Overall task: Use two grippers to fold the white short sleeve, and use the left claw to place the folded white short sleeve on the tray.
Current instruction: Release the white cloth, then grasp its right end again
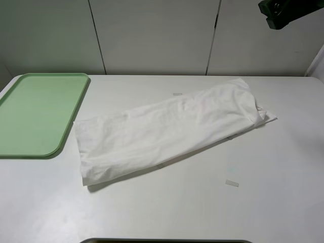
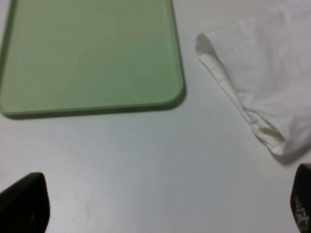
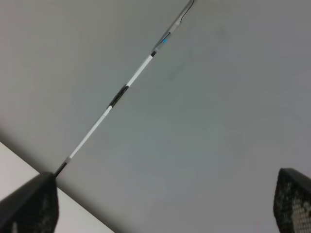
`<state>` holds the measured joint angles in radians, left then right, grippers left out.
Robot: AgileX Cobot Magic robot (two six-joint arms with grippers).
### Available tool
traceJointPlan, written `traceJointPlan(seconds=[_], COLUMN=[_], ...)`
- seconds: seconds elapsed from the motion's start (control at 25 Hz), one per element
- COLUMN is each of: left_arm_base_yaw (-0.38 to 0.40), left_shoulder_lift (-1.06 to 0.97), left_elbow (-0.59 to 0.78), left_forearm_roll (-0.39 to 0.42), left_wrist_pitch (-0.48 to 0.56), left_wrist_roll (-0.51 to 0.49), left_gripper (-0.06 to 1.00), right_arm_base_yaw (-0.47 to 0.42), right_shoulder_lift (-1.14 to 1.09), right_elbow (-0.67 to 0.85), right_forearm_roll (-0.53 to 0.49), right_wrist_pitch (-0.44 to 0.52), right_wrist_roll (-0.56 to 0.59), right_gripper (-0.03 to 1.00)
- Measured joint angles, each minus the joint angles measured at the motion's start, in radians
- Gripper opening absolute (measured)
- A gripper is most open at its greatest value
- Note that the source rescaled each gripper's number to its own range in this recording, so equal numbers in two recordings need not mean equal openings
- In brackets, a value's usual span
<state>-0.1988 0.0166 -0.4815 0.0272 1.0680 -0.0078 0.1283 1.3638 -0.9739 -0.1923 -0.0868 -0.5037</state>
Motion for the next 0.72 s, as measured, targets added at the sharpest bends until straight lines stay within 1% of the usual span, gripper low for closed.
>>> traceJointPlan(seconds=[0.04, 0.08, 0.12, 0.32, 0.36, 0.4, 0.44, 0.48, 0.52, 0.56, 0.6, 0.64, 0.68, 0.72], left_arm_base_yaw=[0.038, 0.148, 0.172, 0.220, 0.232, 0.245, 0.258, 0.269, 0.278, 0.278, 0.284, 0.284, 0.285, 0.285], left_shoulder_lift=[0.000, -0.013, -0.021, -0.023, -0.023, -0.023, -0.023, -0.023, -0.023, -0.023, -0.023, -0.023, -0.023, -0.023], left_elbow=[0.000, 0.000, 0.000, 0.000, 0.000, 0.000, 0.000, 0.000, 0.000, 0.000, 0.000, 0.000, 0.000, 0.000], left_forearm_roll=[0.001, 0.001, 0.002, 0.004, 0.004, 0.005, 0.005, 0.005, 0.005, 0.005, 0.005, 0.005, 0.005, 0.005], left_wrist_pitch=[0.000, -0.004, -0.004, -0.004, -0.004, -0.004, -0.004, -0.004, -0.004, -0.004, -0.004, -0.004, -0.004, -0.004], left_wrist_roll=[0.000, 0.000, 0.000, 0.000, 0.000, 0.000, 0.000, 0.000, 0.000, 0.000, 0.000, 0.000, 0.000, 0.000], left_gripper=[1.00, 1.00, 1.00, 1.00, 1.00, 1.00, 1.00, 1.00, 1.00, 1.00, 1.00, 1.00, 1.00, 1.00], right_arm_base_yaw=[0.000, 0.000, 0.000, 0.000, 0.000, 0.000, 0.000, 0.000, 0.000, 0.000, 0.000, 0.000, 0.000, 0.000], right_shoulder_lift=[0.000, 0.000, 0.000, 0.000, 0.000, 0.000, 0.000, 0.000, 0.000, 0.000, 0.000, 0.000, 0.000, 0.000], right_elbow=[0.000, 0.000, 0.000, 0.000, 0.000, 0.000, 0.000, 0.000, 0.000, 0.000, 0.000, 0.000, 0.000, 0.000], right_forearm_roll=[0.000, 0.000, 0.001, 0.040, 0.053, 0.065, 0.084, 0.103, 0.121, 0.132, 0.132, 0.137, 0.145, 0.146], right_wrist_pitch=[0.000, 0.000, 0.000, 0.000, 0.000, 0.000, 0.000, 0.001, 0.002, 0.002, 0.002, 0.000, -0.012, -0.015], right_wrist_roll=[0.000, 0.000, 0.000, 0.036, 0.070, 0.074, 0.142, 0.186, 0.263, 0.311, 0.311, 0.351, 0.436, 0.470], right_gripper=[0.97, 0.97, 0.97, 0.97, 0.97, 0.97, 0.97, 0.97, 0.97, 0.97, 0.97, 0.97, 0.97, 0.97])
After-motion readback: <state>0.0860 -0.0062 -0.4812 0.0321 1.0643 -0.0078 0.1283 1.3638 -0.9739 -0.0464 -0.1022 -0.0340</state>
